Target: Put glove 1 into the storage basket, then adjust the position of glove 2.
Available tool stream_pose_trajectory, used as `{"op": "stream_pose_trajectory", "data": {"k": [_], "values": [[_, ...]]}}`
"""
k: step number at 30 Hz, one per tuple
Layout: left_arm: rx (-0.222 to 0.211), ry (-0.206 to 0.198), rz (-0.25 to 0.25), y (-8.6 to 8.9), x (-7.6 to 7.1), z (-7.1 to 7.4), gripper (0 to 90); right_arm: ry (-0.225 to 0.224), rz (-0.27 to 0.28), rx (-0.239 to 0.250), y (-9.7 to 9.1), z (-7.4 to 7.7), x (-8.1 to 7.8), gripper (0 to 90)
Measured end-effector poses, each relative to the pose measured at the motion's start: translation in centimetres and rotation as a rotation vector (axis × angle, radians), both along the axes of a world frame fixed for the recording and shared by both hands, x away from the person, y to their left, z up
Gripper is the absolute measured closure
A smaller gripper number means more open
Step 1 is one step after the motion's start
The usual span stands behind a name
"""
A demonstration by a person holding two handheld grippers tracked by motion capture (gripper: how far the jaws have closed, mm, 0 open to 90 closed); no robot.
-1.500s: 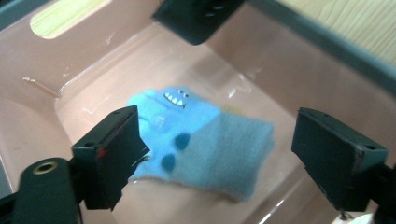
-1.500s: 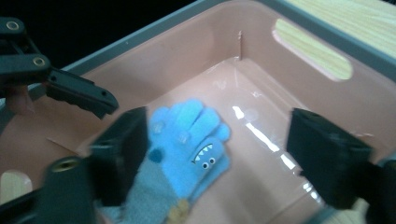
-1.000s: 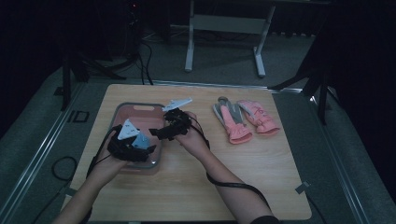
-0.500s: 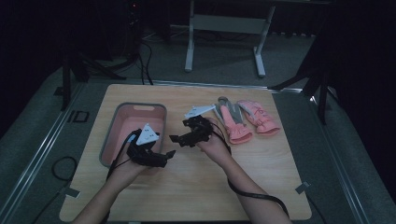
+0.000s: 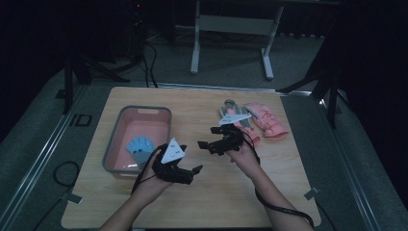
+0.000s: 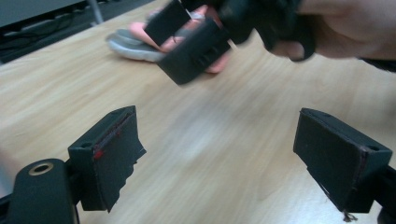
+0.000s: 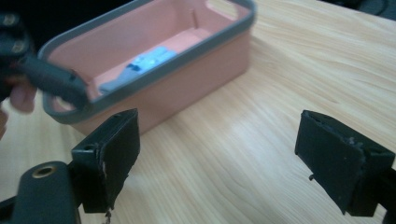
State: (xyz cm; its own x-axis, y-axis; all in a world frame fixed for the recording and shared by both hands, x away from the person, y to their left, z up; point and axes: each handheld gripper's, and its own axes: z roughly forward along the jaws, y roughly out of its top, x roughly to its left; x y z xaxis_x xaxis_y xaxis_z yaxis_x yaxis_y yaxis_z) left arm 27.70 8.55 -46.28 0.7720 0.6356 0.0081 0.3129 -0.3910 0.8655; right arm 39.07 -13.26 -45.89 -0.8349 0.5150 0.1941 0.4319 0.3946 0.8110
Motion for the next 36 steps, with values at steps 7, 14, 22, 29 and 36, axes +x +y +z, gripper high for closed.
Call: {"op": "stream_pose_trajectory", "data": {"k": [7, 14, 22, 29, 36], "values": [[-0.04, 0.016, -0.043, -2.3, -0.8, -2.1, 14.7, -0.029, -0.05, -0.014, -3.0, -0.6, 0.3, 12.8], [-0.056, 0.035, -0.065, -3.5, -1.3, -4.1, 14.7, -0.066, -0.104, -0.047, -5.5, -1.6, 0.8, 23.4], [-0.092, 0.04, -0.079, -3.7, -2.2, -5.9, 14.7, -0.081, -0.204, -0.098, -8.3, -2.1, 2.3, 43.7], [-0.108, -0.018, -0.022, -3.4, -3.1, -6.9, 1.2, -0.087, -0.315, -0.099, -11.1, -2.0, 5.3, 59.5], [-0.14, 0.022, -0.072, -3.5, -3.6, -7.5, 1.2, -0.05, -0.379, -0.112, -12.3, -3.2, 8.4, 59.3]]}}
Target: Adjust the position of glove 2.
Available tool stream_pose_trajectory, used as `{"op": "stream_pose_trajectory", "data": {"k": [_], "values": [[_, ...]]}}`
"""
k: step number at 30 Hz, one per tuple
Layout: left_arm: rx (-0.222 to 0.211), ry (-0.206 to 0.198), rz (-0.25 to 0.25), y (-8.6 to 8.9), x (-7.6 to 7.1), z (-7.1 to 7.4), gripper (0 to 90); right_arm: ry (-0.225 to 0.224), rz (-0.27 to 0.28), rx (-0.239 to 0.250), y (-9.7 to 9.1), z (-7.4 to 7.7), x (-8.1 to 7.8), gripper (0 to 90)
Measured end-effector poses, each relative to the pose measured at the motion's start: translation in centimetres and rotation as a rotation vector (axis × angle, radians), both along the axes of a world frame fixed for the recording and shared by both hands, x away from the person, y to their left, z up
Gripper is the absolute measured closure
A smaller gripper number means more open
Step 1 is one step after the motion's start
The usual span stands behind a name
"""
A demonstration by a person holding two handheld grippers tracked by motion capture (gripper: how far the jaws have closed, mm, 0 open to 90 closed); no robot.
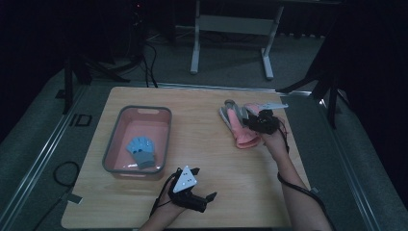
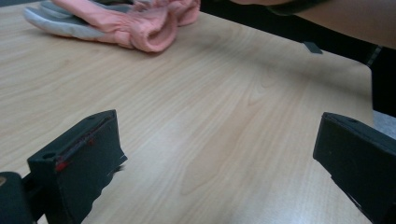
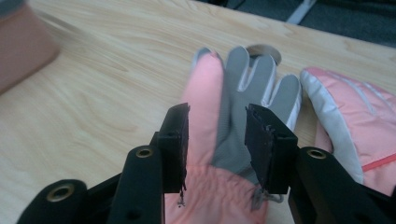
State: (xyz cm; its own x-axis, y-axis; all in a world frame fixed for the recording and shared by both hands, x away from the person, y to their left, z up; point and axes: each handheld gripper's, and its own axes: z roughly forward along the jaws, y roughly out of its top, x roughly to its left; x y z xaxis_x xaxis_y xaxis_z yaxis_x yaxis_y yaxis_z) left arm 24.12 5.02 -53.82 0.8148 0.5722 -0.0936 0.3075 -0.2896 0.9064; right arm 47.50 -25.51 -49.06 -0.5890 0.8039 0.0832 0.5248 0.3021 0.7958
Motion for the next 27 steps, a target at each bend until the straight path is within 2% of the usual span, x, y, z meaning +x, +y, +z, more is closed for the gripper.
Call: {"op": "stream_pose_trajectory", "data": {"k": [2, 5, 7, 8, 9, 11, 13, 14, 15, 16, 19, 21, 23, 25, 26, 27], "values": [[0.0, 0.006, -0.014, -0.1, -0.1, -0.2, 1.2, 0.03, 0.01, 0.017, 0.2, -0.7, 0.7, 56.3], [0.007, 0.013, -0.023, -0.3, -0.1, -0.4, 1.2, 0.054, 0.017, -0.023, 0.9, -2.1, 1.5, 52.3], [0.012, 0.015, -0.031, -0.3, -0.2, -0.5, 1.3, 0.069, 0.004, -0.073, 1.3, -3.1, 1.9, 51.8], [0.023, 0.012, -0.031, -0.4, -0.2, -0.6, 1.2, 0.084, -0.001, -0.069, 1.4, -3.5, 2.1, 52.4], [0.027, 0.011, -0.033, -0.4, -0.2, -0.7, 1.2, 0.109, -0.003, -0.059, 1.4, -3.8, 2.3, 55.5], [0.02, 0.019, -0.031, -0.3, -0.2, -0.7, 1.3, 0.115, 0.0, -0.089, 1.6, -4.2, 2.5, 60.0], [0.013, 0.024, -0.03, -0.3, -0.1, -0.8, 1.3, 0.132, 0.003, -0.079, 1.6, -4.2, 2.6, 71.4], [0.011, 0.025, -0.028, -0.3, 0.0, -0.8, 1.3, 0.143, 0.018, -0.065, 1.6, -4.3, 2.6, 80.4], [0.014, 0.025, -0.028, -0.3, 0.0, -0.8, 1.2, 0.139, 0.017, -0.067, 1.8, -4.5, 2.4, 83.4], [0.016, 0.022, -0.031, -0.4, 0.0, -0.8, 1.3, 0.116, 0.017, -0.084, 2.0, -4.6, 2.2, 86.0], [0.025, 0.021, -0.03, -0.4, -0.1, -0.9, 1.2, 0.121, -0.009, -0.045, 2.0, -4.3, 1.9, 88.2], [0.022, 0.022, -0.03, -0.4, -0.1, -0.9, 1.2, 0.116, -0.007, -0.043, 2.1, -4.0, 1.6, 88.4], [0.026, 0.018, -0.025, -0.4, -0.1, -0.9, 1.3, 0.086, -0.006, -0.048, 2.6, -3.1, 0.6, 88.6], [0.024, 0.019, -0.019, -0.3, 0.0, -0.9, 1.3, 0.078, -0.014, -0.015, 2.7, -2.1, -0.2, 88.6], [0.024, 0.019, -0.019, -0.3, 0.0, -0.9, 1.2, 0.078, -0.014, -0.015, 2.7, -2.1, -0.2, 88.6], [0.021, 0.021, -0.01, -0.2, 0.0, -0.8, 1.2, 0.069, -0.027, -0.002, 2.8, -1.5, -0.7, 88.6]]}}
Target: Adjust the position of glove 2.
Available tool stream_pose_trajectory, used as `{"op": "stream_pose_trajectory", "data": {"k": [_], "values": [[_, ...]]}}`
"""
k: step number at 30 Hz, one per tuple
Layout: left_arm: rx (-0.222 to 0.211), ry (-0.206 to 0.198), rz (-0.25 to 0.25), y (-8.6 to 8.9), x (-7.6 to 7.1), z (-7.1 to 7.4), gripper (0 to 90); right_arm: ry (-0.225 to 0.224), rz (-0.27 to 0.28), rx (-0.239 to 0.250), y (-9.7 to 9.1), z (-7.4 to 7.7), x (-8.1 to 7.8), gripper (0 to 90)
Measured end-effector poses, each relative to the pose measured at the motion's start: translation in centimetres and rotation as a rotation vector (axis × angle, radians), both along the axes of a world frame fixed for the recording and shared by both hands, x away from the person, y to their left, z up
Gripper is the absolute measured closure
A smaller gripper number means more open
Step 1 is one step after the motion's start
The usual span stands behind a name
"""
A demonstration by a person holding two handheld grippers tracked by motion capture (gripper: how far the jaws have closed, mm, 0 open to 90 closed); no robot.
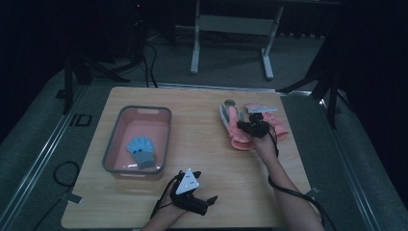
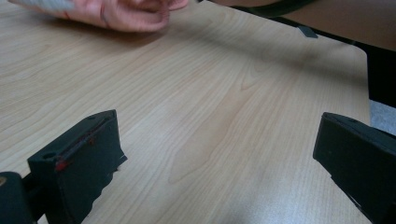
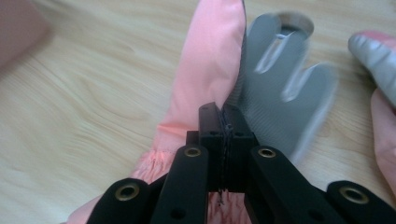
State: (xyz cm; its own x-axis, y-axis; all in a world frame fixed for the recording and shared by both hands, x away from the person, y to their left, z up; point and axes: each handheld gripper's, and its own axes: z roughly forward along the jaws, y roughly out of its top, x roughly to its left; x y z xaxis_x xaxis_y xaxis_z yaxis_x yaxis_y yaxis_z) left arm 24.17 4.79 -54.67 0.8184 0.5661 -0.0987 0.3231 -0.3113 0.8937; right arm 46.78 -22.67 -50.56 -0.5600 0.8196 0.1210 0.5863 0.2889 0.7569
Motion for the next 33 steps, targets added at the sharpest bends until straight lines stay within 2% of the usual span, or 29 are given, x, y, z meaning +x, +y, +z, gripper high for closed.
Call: {"op": "stream_pose_trajectory", "data": {"k": [1, 4, 5, 6, 7, 10, 12, 14, 15, 18, 19, 21, 26, 28, 29, 31, 33], "values": [[-0.002, -0.003, 0.006, 0.0, 0.0, 0.0, 1.3, -0.012, -0.023, 0.029, 0.3, 1.5, -1.3, 88.6], [-0.005, -0.015, 0.012, 0.1, -0.1, 0.1, 1.3, -0.041, -0.034, 0.045, 1.0, 3.4, -3.3, 88.6], [-0.005, -0.015, 0.012, 0.1, -0.1, 0.1, 1.3, -0.041, -0.034, 0.045, 1.0, 3.4, -3.3, 88.6], [-0.005, -0.029, 0.015, 0.1, -0.2, 0.2, 1.3, -0.058, -0.038, 0.039, 1.2, 3.9, -4.0, 88.6], [-0.007, -0.031, 0.017, 0.1, -0.2, 0.2, 1.2, -0.079, -0.047, 0.055, 1.4, 4.9, -5.5, 88.6], [-0.004, -0.037, 0.022, 0.1, -0.2, 0.2, 1.3, -0.1, -0.088, 0.062, 1.7, 5.6, -7.6, 88.6], [-0.011, -0.035, 0.023, 0.1, -0.2, 0.2, 1.2, -0.081, -0.127, 0.084, 2.0, 5.3, -8.9, 88.5], [-0.011, -0.043, 0.029, 0.1, -0.3, 0.2, 1.3, -0.087, -0.161, 0.06, 2.5, 4.5, -10.1, 88.5], [-0.012, -0.044, 0.03, 0.2, -0.3, 0.2, 1.3, -0.077, -0.169, 0.053, 2.7, 4.0, -10.5, 88.5], [-0.02, -0.05, 0.039, 0.3, -0.4, 0.1, 1.3, -0.074, -0.194, 0.028, 3.0, 3.1, -11.0, 88.5], [-0.022, -0.052, 0.04, 0.4, -0.4, 0.0, 1.2, -0.069, -0.207, -0.004, 3.2, 2.3, -11.3, 88.5], [-0.025, -0.049, 0.045, 0.5, -0.4, -0.1, 1.3, -0.061, -0.202, -0.008, 3.3, 1.7, -11.4, 88.4], [-0.031, -0.041, 0.047, 0.4, -0.3, -0.4, 1.3, 0.003, -0.222, 0.026, 3.3, -0.4, -11.4, 88.0], [-0.021, -0.045, 0.048, 0.3, -0.3, -0.5, 1.3, 0.023, -0.24, 0.033, 3.3, -1.3, -11.4, 87.7], [-0.019, -0.048, 0.048, 0.3, -0.3, -0.6, 1.3, 0.042, -0.229, 0.032, 3.5, -1.9, -11.3, 87.3], [-0.012, -0.049, 0.049, 0.4, -0.3, -0.6, 1.3, 0.043, -0.22, 0.011, 3.7, -2.6, -11.3, 86.8], [-0.015, -0.047, 0.05, 0.4, -0.3, -0.7, 1.3, 0.033, -0.215, -0.004, 3.9, -2.7, -11.4, 86.3]]}}
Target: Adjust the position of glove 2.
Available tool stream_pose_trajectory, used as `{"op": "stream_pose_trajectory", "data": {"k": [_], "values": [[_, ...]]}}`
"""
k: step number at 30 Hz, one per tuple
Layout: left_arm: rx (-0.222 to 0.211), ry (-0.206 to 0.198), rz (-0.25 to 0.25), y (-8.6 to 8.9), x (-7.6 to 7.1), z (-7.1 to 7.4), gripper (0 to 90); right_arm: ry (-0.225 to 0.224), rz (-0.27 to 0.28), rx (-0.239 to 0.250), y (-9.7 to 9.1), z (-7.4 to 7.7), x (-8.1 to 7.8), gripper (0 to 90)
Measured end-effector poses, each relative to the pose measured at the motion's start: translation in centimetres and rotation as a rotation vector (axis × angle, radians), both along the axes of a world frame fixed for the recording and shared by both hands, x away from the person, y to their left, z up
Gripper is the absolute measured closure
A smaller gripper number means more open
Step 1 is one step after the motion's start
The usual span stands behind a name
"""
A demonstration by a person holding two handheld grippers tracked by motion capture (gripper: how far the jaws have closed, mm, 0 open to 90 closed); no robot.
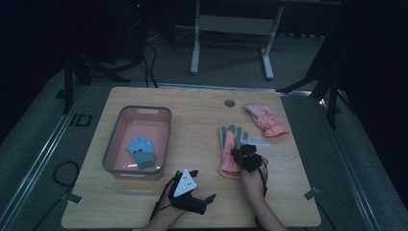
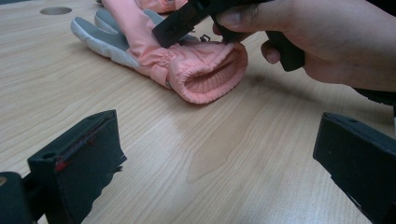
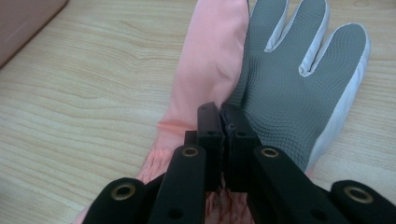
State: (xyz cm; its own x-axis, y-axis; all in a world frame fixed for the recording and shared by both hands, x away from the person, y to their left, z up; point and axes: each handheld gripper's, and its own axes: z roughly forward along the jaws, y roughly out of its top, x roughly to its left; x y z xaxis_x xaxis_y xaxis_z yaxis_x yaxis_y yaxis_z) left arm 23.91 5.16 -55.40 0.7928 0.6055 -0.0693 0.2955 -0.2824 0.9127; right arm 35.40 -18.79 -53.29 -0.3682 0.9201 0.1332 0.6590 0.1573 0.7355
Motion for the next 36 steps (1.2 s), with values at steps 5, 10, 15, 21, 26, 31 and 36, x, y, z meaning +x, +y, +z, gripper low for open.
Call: {"op": "stream_pose_trajectory", "data": {"k": [5, 10, 15, 21, 26, 31, 36], "values": [[0.003, -0.003, -0.001, -0.1, -0.1, -0.1, 1.3, 0.007, 0.032, 0.006, -0.1, 0.4, 0.1, 78.3], [0.0, -0.009, -0.007, 0.1, -0.1, -0.1, 1.3, -0.035, 0.051, 0.025, -0.7, 1.6, -0.5, 67.3], [-0.007, -0.016, -0.012, 0.2, -0.1, 0.1, 1.3, -0.105, 0.095, 0.014, -2.8, 3.6, -0.9, 65.1], [-0.015, -0.009, -0.017, 0.1, 0.0, 0.0, 1.3, -0.197, 0.146, -0.032, -7.5, 5.1, 0.5, 63.7], [-0.025, -0.01, -0.037, 0.1, -0.1, -0.1, 1.2, -0.213, 0.133, -0.054, -11.3, 5.3, 2.9, 63.6], [-0.042, -0.009, -0.047, 0.1, -0.2, -0.1, 1.3, -0.213, 0.1, -0.04, -14.7, 5.4, 6.0, 63.4], [-0.056, 0.003, -0.047, 0.2, -0.4, 0.0, 1.3, -0.19, 0.085, -0.035, -16.2, 5.5, 8.6, 60.3]]}}
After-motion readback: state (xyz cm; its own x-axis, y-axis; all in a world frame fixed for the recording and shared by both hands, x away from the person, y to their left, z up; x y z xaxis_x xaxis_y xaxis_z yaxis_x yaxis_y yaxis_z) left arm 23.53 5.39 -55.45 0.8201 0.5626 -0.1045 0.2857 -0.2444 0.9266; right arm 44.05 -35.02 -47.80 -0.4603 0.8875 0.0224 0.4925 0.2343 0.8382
